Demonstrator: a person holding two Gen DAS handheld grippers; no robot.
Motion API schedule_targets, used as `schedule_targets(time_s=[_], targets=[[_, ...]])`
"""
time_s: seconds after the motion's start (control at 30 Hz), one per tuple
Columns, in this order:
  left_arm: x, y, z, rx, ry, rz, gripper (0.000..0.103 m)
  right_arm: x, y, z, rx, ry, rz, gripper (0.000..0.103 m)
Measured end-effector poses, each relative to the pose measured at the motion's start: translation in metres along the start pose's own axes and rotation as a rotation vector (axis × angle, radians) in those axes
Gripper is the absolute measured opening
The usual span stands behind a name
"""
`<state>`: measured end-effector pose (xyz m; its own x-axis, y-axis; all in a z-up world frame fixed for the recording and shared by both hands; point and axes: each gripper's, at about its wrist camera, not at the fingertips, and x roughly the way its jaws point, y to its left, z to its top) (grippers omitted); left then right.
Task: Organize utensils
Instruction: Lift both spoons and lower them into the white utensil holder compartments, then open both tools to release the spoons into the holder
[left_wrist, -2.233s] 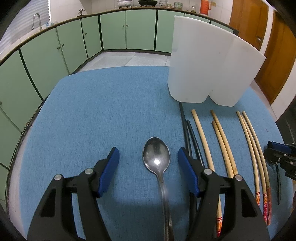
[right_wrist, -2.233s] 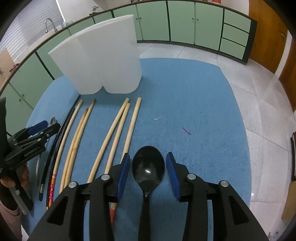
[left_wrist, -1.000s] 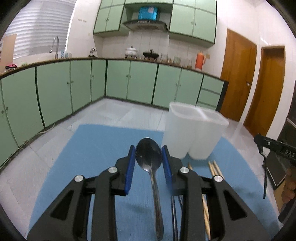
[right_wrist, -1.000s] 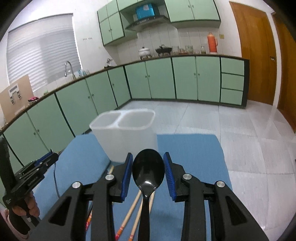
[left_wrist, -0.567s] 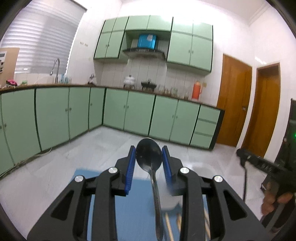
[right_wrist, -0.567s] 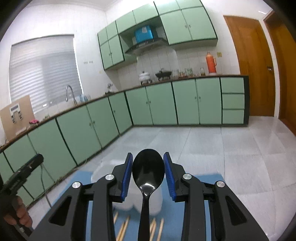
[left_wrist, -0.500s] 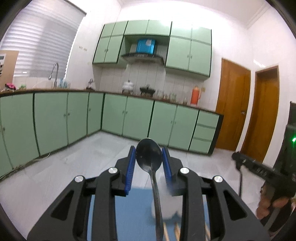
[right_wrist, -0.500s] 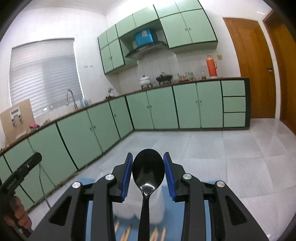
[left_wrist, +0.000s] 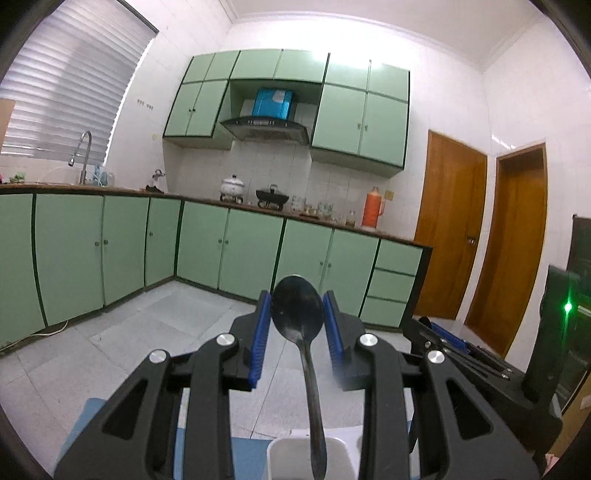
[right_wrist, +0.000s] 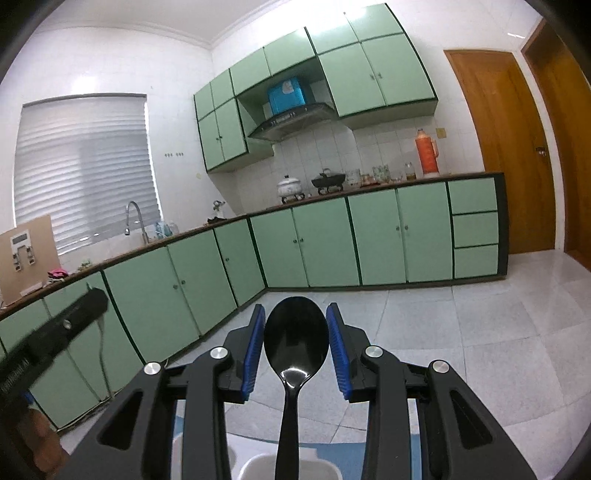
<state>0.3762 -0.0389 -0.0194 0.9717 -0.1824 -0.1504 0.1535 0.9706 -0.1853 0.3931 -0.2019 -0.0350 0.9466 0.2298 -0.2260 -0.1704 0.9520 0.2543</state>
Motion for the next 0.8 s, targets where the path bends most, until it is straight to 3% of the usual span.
schedule_targets(time_s=[0.17, 0.5, 0.8], targets=[[0.023, 0.008, -0.03, 0.011, 0.072, 0.009, 0.027, 0.013, -0.009, -0.027, -0.002, 0.054, -0.013, 0.034], [0.016, 0.021, -0.068, 0.039, 0.165, 0.018, 0.028, 0.007, -0.019, -0.062, 0.027, 0.131, 0.033, 0.034], [-0.001, 0.026, -0.075, 0.028, 0.173, 0.016, 0.036, -0.01, -0.015, -0.067, 0.021, 0.154, 0.061, 0.035]])
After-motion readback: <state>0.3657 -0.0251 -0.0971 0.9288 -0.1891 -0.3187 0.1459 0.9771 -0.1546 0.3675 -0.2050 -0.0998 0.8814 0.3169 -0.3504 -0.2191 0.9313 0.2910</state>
